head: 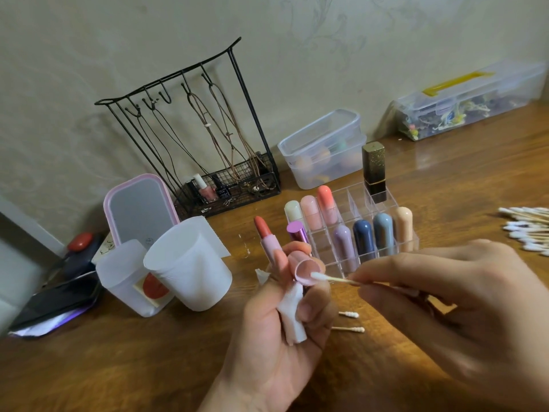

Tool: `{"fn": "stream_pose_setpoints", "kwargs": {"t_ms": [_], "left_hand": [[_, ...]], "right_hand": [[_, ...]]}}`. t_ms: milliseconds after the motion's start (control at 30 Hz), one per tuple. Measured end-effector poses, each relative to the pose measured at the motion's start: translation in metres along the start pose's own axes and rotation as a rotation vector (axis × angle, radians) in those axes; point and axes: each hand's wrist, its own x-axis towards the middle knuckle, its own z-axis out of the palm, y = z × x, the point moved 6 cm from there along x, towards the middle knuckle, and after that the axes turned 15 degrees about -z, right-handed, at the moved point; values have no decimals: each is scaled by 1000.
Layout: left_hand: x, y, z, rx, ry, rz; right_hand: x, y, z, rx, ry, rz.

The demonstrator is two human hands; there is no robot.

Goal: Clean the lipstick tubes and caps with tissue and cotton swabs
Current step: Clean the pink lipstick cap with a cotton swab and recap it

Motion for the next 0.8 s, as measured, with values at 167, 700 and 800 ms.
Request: {"fn": "stream_pose_setpoints", "kwargs": {"t_ms": [167,700,800], "left_hand": [[-7,3,1,317,211,143],[-8,12,3,804,407,372],[-9,12,8,839,383,385]], "right_hand": [[-3,6,2,-146,-17,49],[-5,22,20,93,-81,140],[-6,27,18,70,-65,181]]}}
